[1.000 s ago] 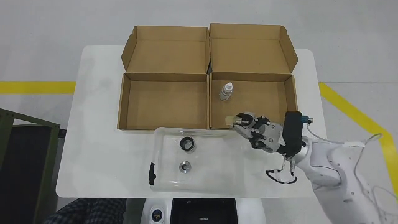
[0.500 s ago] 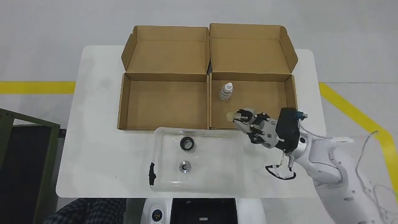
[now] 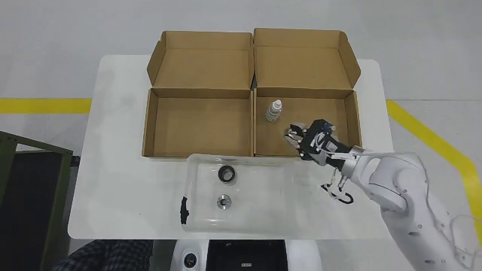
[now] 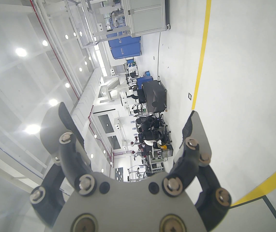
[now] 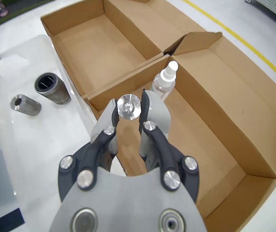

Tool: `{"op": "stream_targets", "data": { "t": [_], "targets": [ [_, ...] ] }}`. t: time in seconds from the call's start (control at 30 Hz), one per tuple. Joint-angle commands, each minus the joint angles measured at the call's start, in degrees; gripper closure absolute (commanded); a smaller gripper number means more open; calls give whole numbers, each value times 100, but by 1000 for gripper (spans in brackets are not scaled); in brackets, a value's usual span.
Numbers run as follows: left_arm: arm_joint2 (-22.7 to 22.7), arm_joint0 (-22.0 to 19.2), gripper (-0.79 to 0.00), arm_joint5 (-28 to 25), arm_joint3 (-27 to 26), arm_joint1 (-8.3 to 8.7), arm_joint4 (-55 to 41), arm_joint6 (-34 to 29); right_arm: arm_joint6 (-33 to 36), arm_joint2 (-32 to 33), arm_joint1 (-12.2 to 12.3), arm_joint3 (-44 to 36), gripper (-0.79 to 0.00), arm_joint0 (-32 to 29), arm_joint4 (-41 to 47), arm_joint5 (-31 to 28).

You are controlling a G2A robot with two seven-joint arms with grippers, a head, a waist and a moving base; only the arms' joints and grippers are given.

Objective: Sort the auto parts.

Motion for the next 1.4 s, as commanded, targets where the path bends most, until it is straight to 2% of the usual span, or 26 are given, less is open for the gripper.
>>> {"op": "stream_targets", "data": {
  "t": [0.0,0.4,0.73,0.87,1.07,1.13,1.27,1.37],
  "targets": [
    [0,0,-785,0,0,0,0,0,323,-134,-14,90,0,207,-28,48],
    [0,0,-785,0,0,0,0,0,1331,-835,-137,1022,0,1345,71,235],
    [0,0,-785,0,0,0,0,0,1658,-1283,-249,1760,0,1969,125,396],
    [0,0,-785,0,0,0,0,0,1694,-1426,-285,1983,-49,2098,111,415],
    [0,0,-785,0,0,0,0,0,1657,-1605,-335,2252,-175,2232,91,449],
    [0,0,-785,0,0,0,0,0,1653,-1664,-350,2301,-268,2258,75,452],
    [0,0,-785,0,0,0,0,0,1634,-1709,-367,2302,-520,2295,43,476],
    [0,0,-785,0,0,0,0,0,1629,-1661,-359,2203,-570,2269,34,494]
  ]
}}
